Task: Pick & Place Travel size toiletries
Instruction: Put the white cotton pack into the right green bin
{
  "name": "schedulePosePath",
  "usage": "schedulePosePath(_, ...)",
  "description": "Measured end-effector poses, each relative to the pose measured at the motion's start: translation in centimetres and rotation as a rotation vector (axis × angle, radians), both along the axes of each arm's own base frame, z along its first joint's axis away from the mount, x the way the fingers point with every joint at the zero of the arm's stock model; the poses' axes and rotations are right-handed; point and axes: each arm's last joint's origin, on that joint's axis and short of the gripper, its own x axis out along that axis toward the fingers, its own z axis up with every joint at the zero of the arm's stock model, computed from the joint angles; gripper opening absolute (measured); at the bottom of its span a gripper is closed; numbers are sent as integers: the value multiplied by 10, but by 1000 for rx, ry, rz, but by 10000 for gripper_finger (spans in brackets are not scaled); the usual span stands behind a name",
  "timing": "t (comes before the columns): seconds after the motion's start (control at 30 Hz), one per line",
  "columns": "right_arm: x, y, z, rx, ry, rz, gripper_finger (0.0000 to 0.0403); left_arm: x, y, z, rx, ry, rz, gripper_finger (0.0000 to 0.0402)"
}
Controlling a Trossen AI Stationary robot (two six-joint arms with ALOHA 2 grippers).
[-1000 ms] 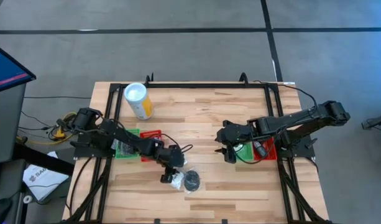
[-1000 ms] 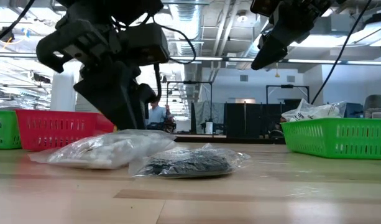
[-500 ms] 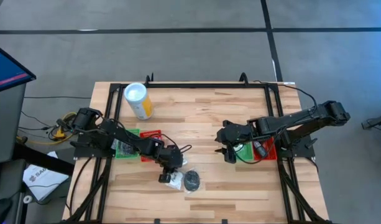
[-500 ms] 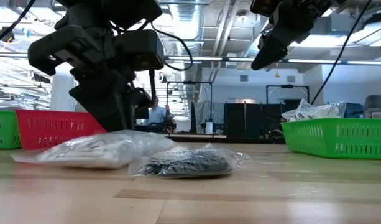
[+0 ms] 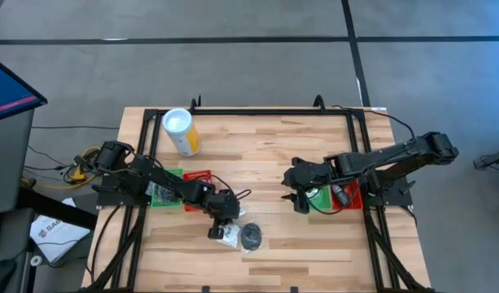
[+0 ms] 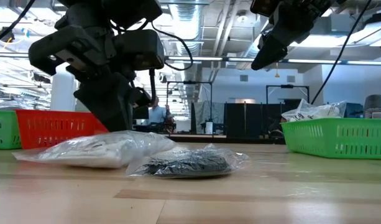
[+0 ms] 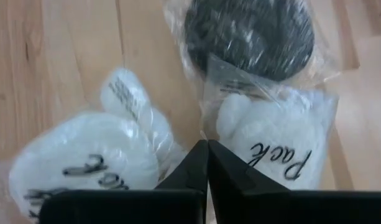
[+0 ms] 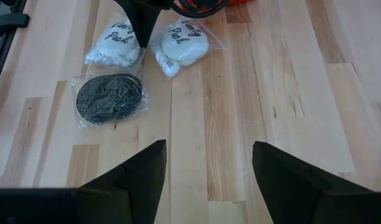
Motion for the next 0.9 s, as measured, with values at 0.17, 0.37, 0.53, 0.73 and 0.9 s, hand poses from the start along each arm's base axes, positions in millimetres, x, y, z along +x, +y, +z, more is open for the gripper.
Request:
schedulePosePath(0.17, 0, 0, 0, 0, 0, 0, 227, 5, -1, 14, 9, -33, -14, 0)
schedulePosePath(0.37, 0, 0, 0, 0, 0, 0, 227, 0, 2, 40, 45, -114, 12, 0)
schedulePosePath(0.53, 0, 0, 0, 2, -4, -2, 227, -8, 4, 68, 88, -218, 61, 0)
schedulePosePath(0.73, 2, 0, 2, 7, -34, -2, 227, -18, 13, 99, 174, -360, 198, 0)
schedulePosePath(0.9, 5, 1, 4, 12, -65, -1, 227, -23, 17, 114, 220, -433, 268, 0)
